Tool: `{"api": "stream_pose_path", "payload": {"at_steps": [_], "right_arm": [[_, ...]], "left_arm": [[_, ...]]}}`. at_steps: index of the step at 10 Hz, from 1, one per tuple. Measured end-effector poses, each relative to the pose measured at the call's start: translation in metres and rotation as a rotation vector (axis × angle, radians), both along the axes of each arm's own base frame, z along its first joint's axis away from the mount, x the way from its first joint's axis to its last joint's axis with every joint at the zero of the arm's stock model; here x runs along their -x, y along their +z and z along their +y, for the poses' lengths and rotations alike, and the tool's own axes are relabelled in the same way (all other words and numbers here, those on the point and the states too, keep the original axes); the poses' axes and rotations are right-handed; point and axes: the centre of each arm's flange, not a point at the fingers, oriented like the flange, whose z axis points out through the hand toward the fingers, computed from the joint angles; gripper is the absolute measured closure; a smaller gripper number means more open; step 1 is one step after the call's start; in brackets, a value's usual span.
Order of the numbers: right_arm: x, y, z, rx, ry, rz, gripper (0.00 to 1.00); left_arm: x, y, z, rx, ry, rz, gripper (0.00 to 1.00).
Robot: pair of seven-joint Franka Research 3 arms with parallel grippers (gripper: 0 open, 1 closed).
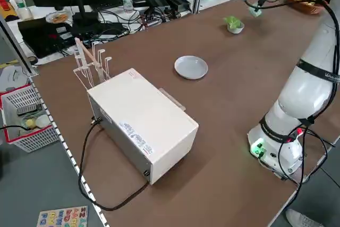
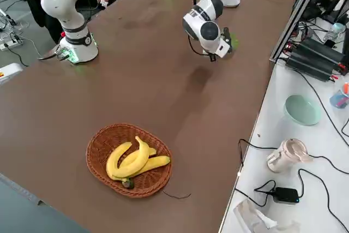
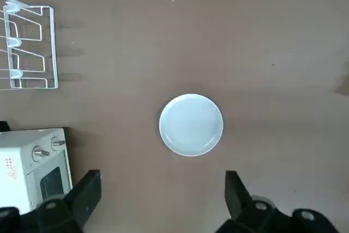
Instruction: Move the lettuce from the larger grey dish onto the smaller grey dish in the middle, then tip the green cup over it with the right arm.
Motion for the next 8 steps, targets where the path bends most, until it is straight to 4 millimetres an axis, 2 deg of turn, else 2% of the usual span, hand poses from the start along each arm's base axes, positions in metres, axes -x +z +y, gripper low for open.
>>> {"api": "stream_pose_path", "payload": {"at_steps": [2, 4, 6, 8], "right_arm": [[0.007, 0.011, -0.063, -0.027, 0.192, -0.195, 0.32], [0.029, 0.013, -0.13, -0.068, 0.341, -0.287, 0.32], [0.057, 0.001, -0.194, -0.085, 0.455, -0.376, 0.32], [0.08, -0.015, -0.247, -0.096, 0.544, -0.488, 0.32]], "left_arm": [[0.0, 0.0, -0.001, 0.0, -0.002, 0.0, 0.0], [0.0, 0.0, -0.002, 0.0, -0.004, -0.001, 0.0], [0.0, 0.0, -0.002, 0.0, -0.004, -0.001, 0.0], [0.0, 0.0, -0.002, 0.0, -0.004, -0.001, 0.0]]}}
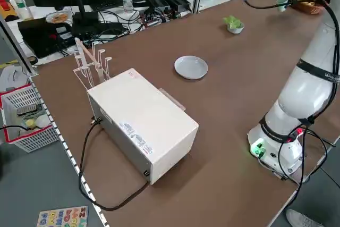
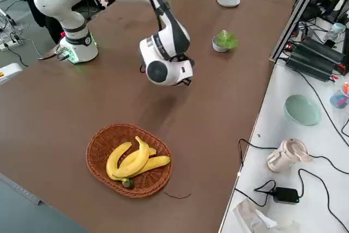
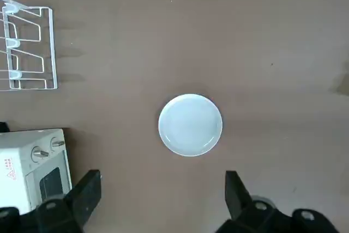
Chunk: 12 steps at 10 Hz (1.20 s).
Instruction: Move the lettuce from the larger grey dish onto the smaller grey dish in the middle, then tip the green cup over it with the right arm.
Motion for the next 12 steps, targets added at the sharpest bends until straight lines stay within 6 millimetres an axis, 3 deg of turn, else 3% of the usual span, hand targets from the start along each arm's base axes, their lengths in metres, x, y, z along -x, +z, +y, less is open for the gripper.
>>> {"api": "stream_pose_path", "payload": {"at_steps": [3, 6, 9, 12], "right_arm": [[0.024, -0.015, -0.042, -0.107, 0.047, -0.094, 0.32], [0.051, -0.056, -0.071, -0.19, 0.035, -0.105, 0.32], [0.068, -0.093, -0.082, -0.214, 0.023, -0.066, 0.32], [0.07, -0.095, -0.083, -0.218, 0.019, -0.063, 0.3]], "left_arm": [[0.0, 0.0, 0.0, 0.0, 0.0, 0.0, 0.0], [0.0, 0.0, 0.0, 0.0, 0.0, -0.001, 0.0], [0.0, 0.0, 0.0, 0.0, 0.0, -0.002, 0.0], [0.0, 0.0, 0.0, 0.0, 0.001, -0.002, 0.0]]}}
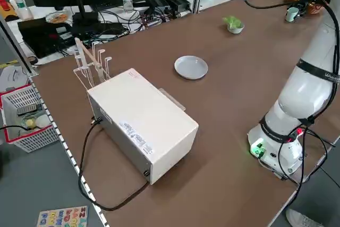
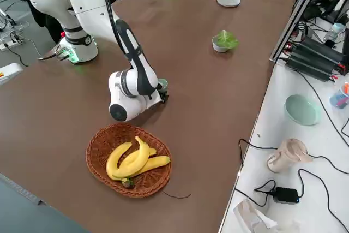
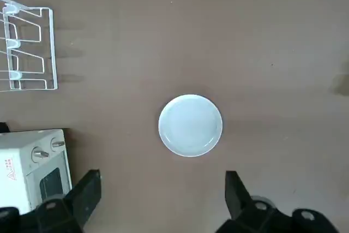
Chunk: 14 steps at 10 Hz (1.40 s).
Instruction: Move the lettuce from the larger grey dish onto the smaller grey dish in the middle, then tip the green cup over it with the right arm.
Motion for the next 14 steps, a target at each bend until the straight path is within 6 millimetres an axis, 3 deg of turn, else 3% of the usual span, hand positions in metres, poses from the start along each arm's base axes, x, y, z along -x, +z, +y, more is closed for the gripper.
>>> {"api": "stream_pose_path", "payload": {"at_steps": [2, 3, 11, 14], "right_arm": [[0.0, 0.0, -0.001, 0.001, -0.002, 0.0, 0.02], [0.0, 0.0, -0.002, 0.003, -0.006, 0.002, 0.0], [0.003, 0.018, -0.054, 0.081, -0.046, 0.046, 0.0], [-0.019, 0.076, -0.067, 0.161, -0.126, 0.107, 0.0]], "left_arm": [[0.0, 0.0, 0.002, 0.0, 0.004, 0.0, 0.0], [0.0, 0.0, 0.003, 0.0, 0.005, 0.0, 0.0], [0.0, 0.0, 0.003, 0.0, 0.005, 0.0, 0.0], [0.0, 0.0, 0.003, 0.0, 0.005, 0.0, 0.0]]}}
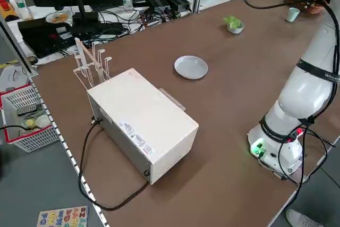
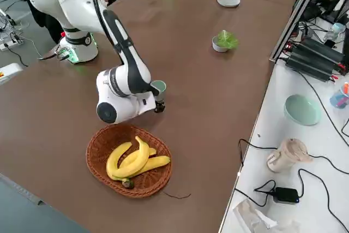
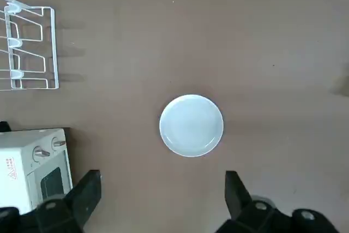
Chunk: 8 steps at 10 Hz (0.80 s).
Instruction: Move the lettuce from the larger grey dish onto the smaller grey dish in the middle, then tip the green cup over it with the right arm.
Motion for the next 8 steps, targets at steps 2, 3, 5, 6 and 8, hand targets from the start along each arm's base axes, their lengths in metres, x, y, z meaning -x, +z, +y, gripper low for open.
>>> {"api": "stream_pose_path", "payload": {"at_steps": [2, 3, 5, 6, 8], "right_arm": [[-0.012, 0.039, 0.004, 0.044, -0.096, 0.076, 0.0], [-0.021, 0.052, 0.013, 0.07, -0.162, 0.12, 0.0], [-0.045, 0.072, 0.045, 0.118, -0.331, 0.248, 0.0], [-0.059, 0.082, 0.067, 0.143, -0.431, 0.306, 0.0], [-0.086, 0.106, 0.117, 0.17, -0.652, 0.421, 0.0]], "left_arm": [[0.0, 0.0, 0.0, 0.0, 0.0, 0.0, 0.0], [0.0, 0.0, 0.0, 0.0, 0.0, 0.0, 0.0], [0.0, 0.0, 0.0, 0.0, 0.0, 0.0, 0.0], [0.0, 0.0, 0.0, 0.0, 0.0, 0.0, 0.0], [0.0, 0.0, 0.0, 0.0, 0.0, 0.0, 0.0]]}}
